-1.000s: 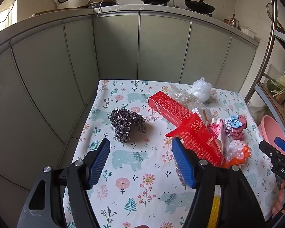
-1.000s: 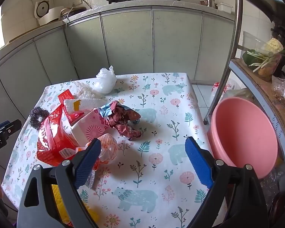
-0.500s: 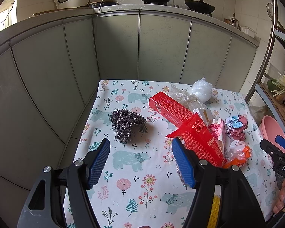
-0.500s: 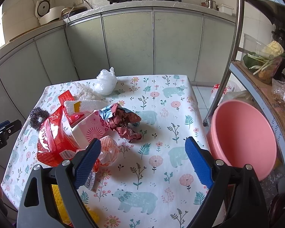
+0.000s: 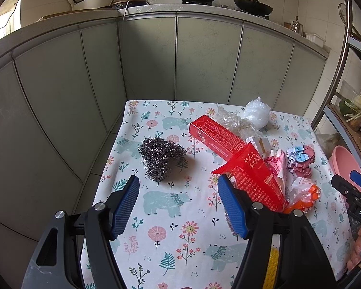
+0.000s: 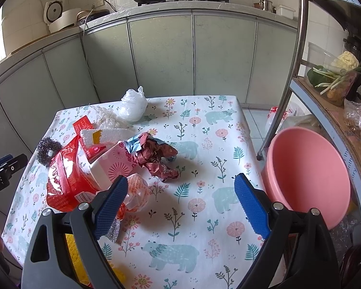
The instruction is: Collect trash
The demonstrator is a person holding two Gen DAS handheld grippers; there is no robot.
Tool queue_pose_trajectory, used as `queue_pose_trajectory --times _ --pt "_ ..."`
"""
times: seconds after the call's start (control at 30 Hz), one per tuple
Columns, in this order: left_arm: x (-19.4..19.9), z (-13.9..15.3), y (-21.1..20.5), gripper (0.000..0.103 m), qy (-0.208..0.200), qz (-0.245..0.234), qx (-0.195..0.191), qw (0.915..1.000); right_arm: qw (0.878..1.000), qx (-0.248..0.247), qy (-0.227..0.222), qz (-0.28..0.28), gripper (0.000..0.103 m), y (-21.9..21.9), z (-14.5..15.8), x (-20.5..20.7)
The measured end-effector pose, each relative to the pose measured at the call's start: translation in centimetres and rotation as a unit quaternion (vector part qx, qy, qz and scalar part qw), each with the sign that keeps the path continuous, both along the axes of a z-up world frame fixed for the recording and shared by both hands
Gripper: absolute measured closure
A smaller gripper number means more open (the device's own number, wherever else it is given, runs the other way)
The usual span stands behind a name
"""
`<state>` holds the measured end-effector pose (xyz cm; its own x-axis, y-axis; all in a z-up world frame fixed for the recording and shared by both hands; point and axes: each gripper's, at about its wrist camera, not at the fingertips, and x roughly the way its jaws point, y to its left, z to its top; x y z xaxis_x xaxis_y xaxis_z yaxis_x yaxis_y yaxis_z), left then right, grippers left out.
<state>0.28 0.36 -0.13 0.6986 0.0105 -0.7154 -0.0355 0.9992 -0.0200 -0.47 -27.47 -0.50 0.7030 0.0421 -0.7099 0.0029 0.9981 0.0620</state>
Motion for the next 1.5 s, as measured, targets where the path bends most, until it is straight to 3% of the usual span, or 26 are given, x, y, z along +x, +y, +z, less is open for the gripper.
queue_pose_trajectory --times 1.27,1.5 --pt "0.13 -0.79 0.26 0.036 0.006 0.0 0.001 1.0 1.0 0.002 -0.007 0.0 0.012 -0.11 0.19 0.16" --pt "0.0 -0.63 0.93 0.036 -0.005 -0.014 -0.014 0.9998 1.0 0.006 -0.011 0.002 0.012 -0.13 0.19 0.18"
